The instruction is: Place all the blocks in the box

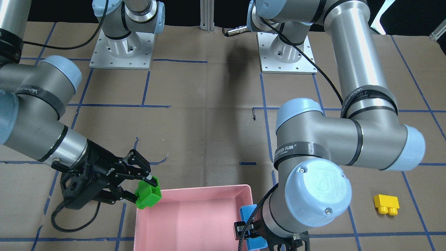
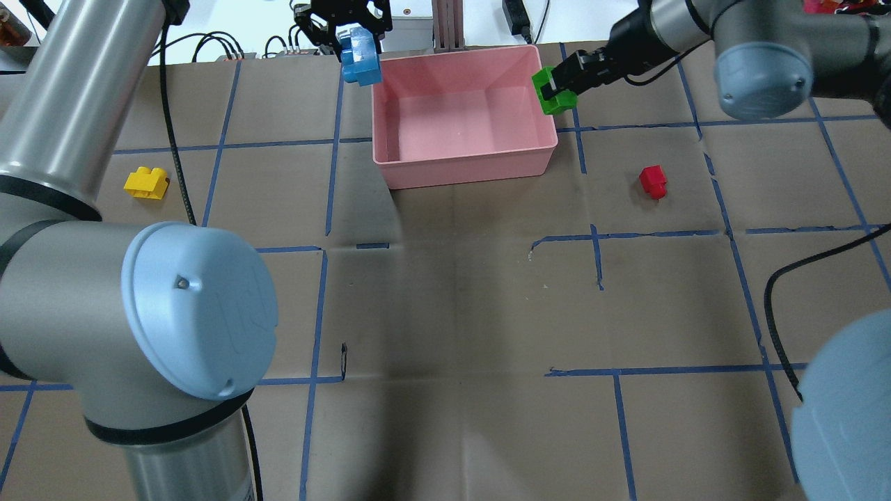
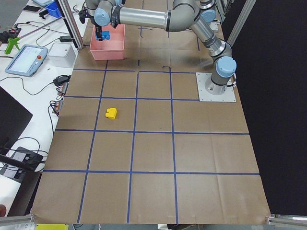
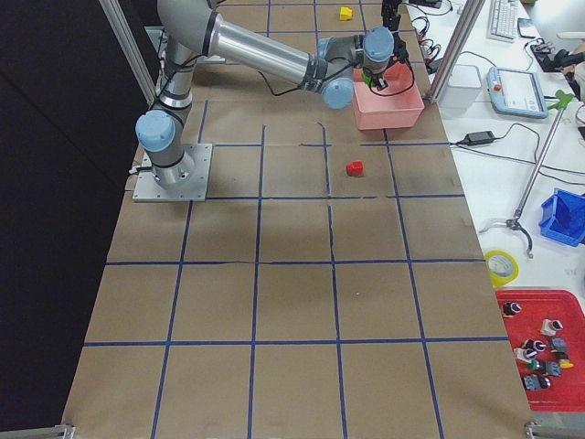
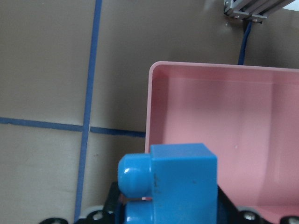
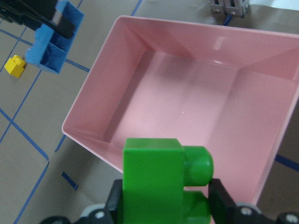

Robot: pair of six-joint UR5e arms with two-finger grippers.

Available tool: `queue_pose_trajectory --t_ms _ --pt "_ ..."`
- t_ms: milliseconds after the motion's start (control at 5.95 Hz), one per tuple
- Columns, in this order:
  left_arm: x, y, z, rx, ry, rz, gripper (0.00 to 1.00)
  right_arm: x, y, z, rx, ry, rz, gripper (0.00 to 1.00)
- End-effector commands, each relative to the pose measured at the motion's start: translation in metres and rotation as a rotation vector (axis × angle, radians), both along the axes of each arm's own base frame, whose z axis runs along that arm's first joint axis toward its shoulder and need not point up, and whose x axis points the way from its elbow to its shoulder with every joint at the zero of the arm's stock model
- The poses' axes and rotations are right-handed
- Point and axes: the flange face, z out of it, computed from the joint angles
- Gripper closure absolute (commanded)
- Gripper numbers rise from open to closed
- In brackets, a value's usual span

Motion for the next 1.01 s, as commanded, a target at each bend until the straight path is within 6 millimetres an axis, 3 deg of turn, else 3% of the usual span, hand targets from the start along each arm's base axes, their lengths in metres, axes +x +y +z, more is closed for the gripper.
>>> queue_pose_trajectory --t_ms 0,168,336,504,672,840 --pt "-0.012 -0.009 -0.035 0.011 0.020 0.010 0.65 0.028 -0.022 -0.007 -0.063 -0.012 0.048 0.40" --pt "-0.022 -0.008 -0.041 0.026 0.060 0.056 0.55 0.028 -0.028 0.005 -0.093 0.001 0.055 0.01" --pt "-0.036 -0.003 -0.043 0.033 0.061 0.068 0.39 0.026 -0.031 0.014 -0.106 0.008 0.053 0.00" --pt "-0.045 0.001 -0.042 0.034 0.059 0.067 0.07 0.022 -0.031 0.025 -0.119 0.013 0.045 0.00" --pt "-0.040 0.001 -0.027 0.013 0.064 0.071 0.01 0.010 -0.028 0.023 -0.113 0.046 0.031 0.00" --pt "-0.024 -0.003 -0.010 -0.010 0.069 0.083 0.01 -0.029 -0.017 0.042 -0.137 0.251 -0.020 0.01"
